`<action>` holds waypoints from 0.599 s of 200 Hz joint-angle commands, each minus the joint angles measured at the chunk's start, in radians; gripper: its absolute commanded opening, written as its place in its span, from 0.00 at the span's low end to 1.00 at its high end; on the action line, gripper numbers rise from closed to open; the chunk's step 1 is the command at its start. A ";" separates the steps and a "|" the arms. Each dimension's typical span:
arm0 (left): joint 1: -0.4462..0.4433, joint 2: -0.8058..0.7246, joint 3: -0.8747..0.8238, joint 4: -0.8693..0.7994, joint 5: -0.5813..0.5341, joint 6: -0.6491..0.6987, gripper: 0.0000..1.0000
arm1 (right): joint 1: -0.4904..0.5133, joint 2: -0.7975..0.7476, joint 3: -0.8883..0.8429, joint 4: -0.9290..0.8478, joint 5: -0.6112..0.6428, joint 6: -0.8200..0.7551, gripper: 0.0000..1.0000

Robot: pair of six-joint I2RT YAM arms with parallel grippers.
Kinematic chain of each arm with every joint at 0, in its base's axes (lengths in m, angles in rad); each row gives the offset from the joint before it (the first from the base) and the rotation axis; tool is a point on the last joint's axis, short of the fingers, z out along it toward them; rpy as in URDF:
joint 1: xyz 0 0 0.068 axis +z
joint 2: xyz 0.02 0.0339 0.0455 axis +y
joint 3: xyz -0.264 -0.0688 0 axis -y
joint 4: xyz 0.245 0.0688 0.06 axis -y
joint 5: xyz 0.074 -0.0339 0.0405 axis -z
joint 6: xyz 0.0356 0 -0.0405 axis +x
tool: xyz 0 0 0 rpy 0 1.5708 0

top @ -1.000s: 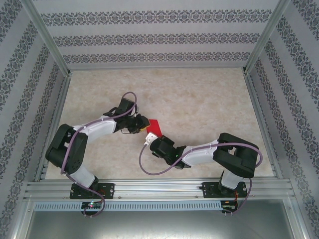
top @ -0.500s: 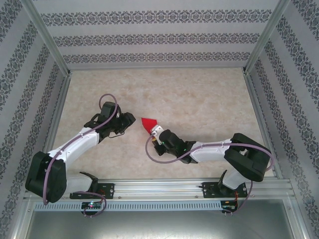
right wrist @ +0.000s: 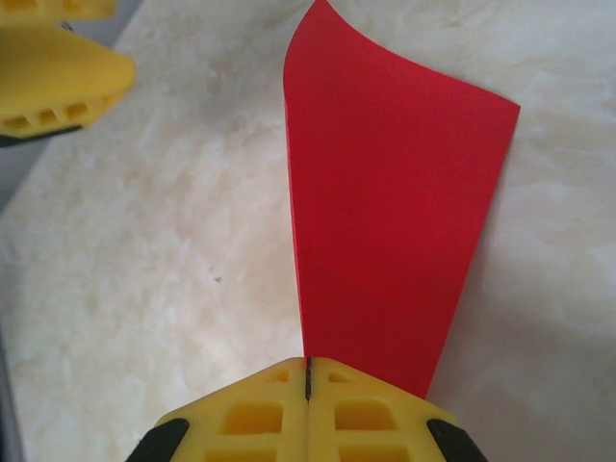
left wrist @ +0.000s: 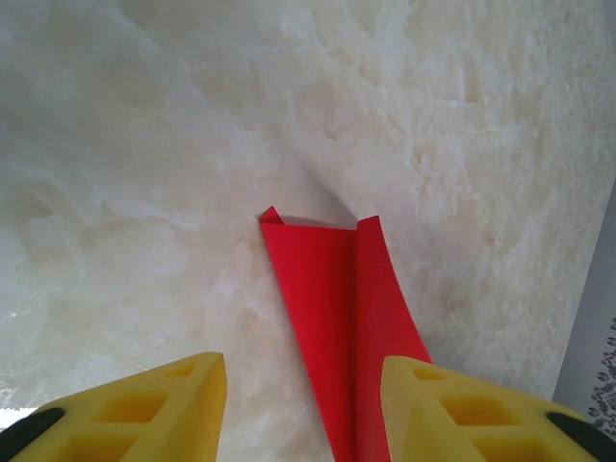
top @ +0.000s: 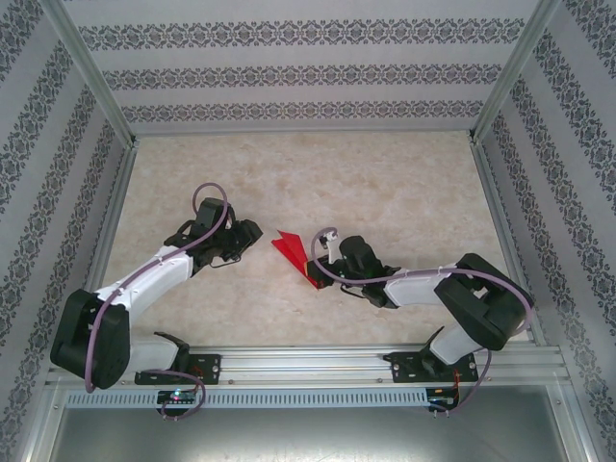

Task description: Fold a paper plane with a square sheet of paper (pick it up from the middle)

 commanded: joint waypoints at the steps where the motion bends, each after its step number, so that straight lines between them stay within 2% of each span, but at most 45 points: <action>1: 0.015 0.014 -0.010 0.037 0.032 -0.006 0.48 | -0.016 0.040 -0.028 0.131 -0.109 0.104 0.00; 44: 0.011 0.050 -0.008 0.075 0.076 -0.006 0.47 | -0.035 0.118 -0.030 0.157 -0.116 0.183 0.00; 69: 0.010 0.070 -0.005 0.099 0.103 0.002 0.47 | -0.042 0.114 -0.042 0.152 -0.087 0.232 0.00; 87: 0.004 0.090 -0.001 0.124 0.126 0.013 0.47 | -0.063 0.122 -0.043 0.166 -0.118 0.272 0.00; 120: -0.024 0.155 0.016 0.203 0.205 0.041 0.46 | -0.119 0.227 -0.071 0.349 -0.208 0.427 0.00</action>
